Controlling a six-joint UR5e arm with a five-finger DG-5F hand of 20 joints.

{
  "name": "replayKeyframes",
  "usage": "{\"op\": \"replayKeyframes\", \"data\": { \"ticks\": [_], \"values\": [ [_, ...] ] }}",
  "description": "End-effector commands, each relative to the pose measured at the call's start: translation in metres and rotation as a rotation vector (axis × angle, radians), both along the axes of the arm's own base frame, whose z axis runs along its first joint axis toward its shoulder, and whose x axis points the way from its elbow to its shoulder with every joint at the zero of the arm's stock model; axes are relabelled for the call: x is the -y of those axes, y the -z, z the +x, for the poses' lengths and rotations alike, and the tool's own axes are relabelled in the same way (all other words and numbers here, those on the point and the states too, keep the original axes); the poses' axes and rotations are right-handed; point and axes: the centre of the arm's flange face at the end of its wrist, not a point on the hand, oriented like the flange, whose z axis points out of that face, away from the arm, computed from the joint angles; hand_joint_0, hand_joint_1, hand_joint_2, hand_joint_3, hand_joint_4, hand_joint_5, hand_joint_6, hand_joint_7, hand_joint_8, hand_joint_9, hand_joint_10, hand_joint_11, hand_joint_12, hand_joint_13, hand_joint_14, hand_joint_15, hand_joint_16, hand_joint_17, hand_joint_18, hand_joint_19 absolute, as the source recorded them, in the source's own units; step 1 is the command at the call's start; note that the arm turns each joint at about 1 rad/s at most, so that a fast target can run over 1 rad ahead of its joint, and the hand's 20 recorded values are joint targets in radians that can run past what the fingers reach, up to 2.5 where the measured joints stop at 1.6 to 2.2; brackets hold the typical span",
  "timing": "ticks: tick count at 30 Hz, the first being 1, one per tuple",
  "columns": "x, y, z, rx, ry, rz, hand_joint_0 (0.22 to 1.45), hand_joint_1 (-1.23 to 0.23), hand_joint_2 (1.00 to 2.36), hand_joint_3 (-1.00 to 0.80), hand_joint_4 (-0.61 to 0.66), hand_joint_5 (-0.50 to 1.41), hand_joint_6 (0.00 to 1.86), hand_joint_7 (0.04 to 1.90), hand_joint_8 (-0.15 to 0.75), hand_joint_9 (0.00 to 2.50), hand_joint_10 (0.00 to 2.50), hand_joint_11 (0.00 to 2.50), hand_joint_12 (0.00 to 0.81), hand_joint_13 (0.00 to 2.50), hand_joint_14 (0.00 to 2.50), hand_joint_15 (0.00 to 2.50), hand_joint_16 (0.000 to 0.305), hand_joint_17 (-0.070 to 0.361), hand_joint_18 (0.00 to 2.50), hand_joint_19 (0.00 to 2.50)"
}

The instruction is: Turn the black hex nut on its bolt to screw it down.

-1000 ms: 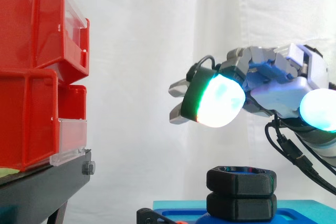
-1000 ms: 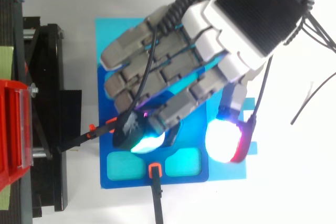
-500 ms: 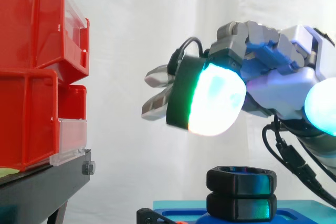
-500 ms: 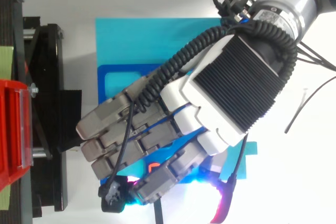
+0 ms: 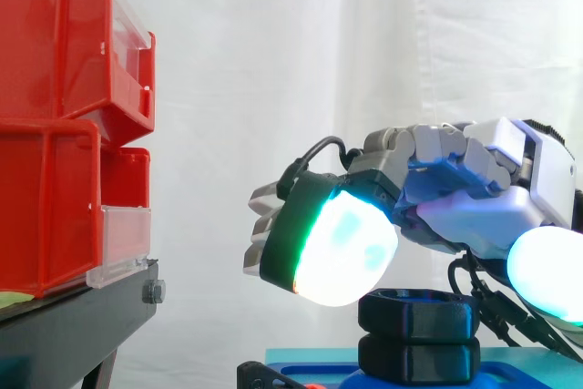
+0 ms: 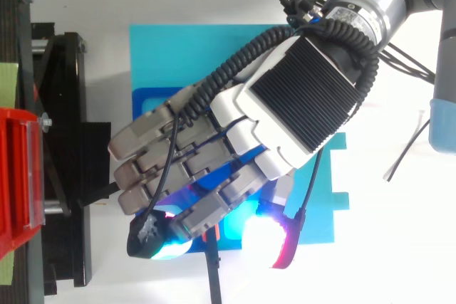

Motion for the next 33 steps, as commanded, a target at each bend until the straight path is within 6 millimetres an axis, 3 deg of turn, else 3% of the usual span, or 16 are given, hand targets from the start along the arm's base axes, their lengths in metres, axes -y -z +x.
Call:
{"op": "replayKeyframes", "data": {
  "ticks": [1, 5, 33],
  "values": [
    [0.004, 0.007, -0.001, 0.004, 0.01, -0.013, 0.5, -0.4, 1.0, -0.5, 0.18, -0.15, 0.5, 0.8, 0.248, 0.47, 0.0, 0.17, 0.307, 0.53, 0.01, 0.2, 0.05, 0.113, 0.45, 0.3],
    [0.008, 0.015, -0.001, 0.005, 0.019, -0.019, 0.5, -0.4, 1.0, -0.5, 0.18, -0.15, 0.5, 0.81, 0.249, 0.47, 0.0, 0.18, 0.306, 0.52, 0.01, 0.19, 0.05, 0.113, 0.45, 0.31],
    [0.02, 0.018, -0.005, -0.016, 0.031, -0.021, 0.5, -0.39, 1.0, -0.5, 0.19, -0.14, 0.5, 0.86, 0.261, 0.51, 0.01, 0.24, 0.298, 0.52, 0.01, 0.17, 0.05, 0.113, 0.46, 0.31]
  ]
}}
